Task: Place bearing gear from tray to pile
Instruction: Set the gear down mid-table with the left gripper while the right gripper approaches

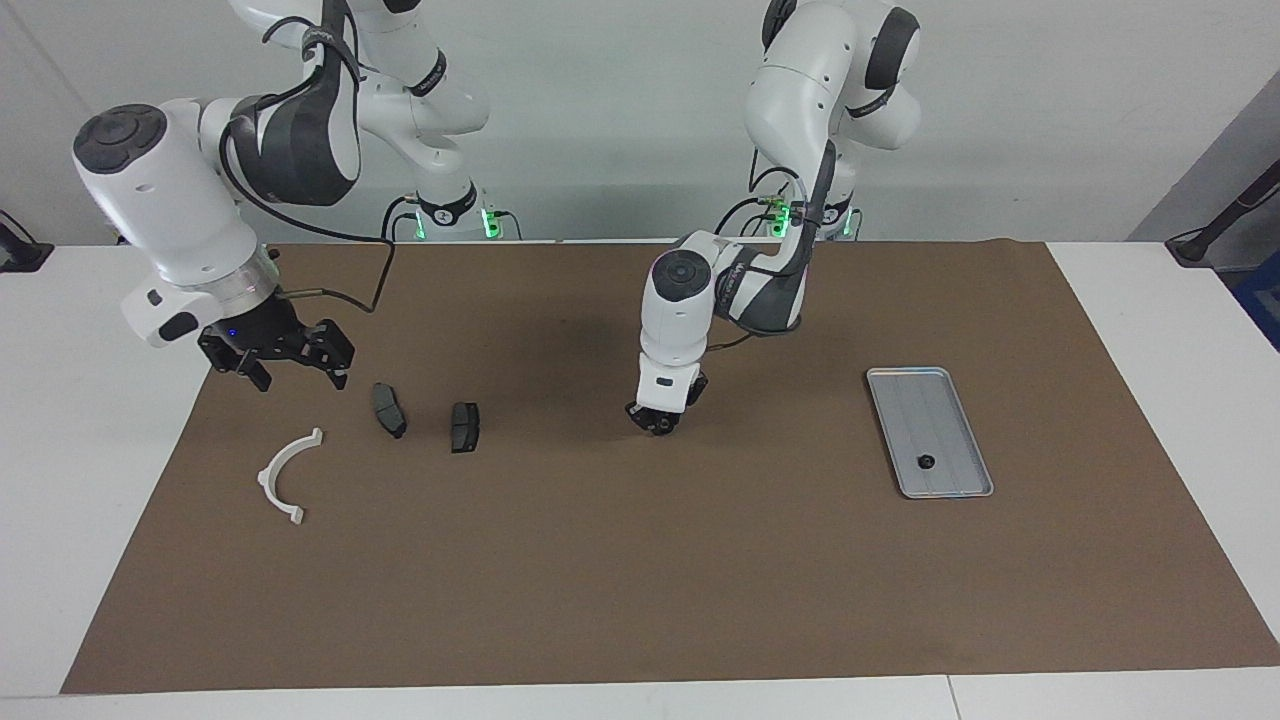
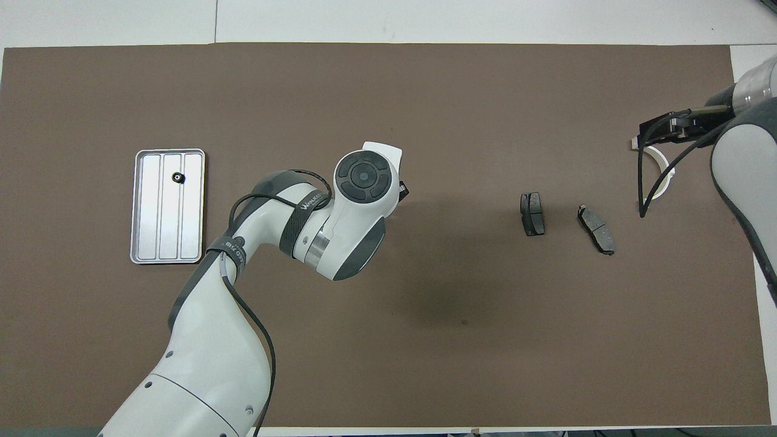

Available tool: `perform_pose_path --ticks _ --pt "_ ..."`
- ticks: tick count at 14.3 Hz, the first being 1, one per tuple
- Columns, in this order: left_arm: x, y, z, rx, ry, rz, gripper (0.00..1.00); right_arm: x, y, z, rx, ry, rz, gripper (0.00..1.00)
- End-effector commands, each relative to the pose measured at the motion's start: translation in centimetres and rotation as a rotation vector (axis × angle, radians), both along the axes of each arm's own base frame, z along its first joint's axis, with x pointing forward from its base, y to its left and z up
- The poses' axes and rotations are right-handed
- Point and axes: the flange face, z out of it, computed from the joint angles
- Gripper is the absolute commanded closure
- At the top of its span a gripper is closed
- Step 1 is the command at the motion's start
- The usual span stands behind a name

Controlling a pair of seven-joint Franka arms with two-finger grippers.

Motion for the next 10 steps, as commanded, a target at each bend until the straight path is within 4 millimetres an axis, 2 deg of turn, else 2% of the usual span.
perform_pose_path --ticks 1,4,5,8,10 --pt "-0.1 -0.1 -0.5 0.024 -0.012 0.008 0.88 0.4 0.0 0.0 -0.004 -0.013 0.005 0.00" --pt "-0.6 -0.4 -0.9 0.026 -0.008 0.017 0.77 0.4 0.0 0.0 -0.004 -0.011 0.007 0.00" --pt "-0.5 -0.3 -0.9 0.027 -0.008 0.020 0.70 0.4 0.0 0.0 -0.004 -0.011 0.007 0.00" --pt "-0.3 0.0 -0.3 0.046 0.011 0.026 0.00 0.4 0.0 0.0 -0.004 -0.011 0.007 0.00" --pt "0.8 0.6 1.6 0.029 -0.008 0.043 0.00 0.4 -0.3 -0.1 -0.004 -0.010 0.002 0.00"
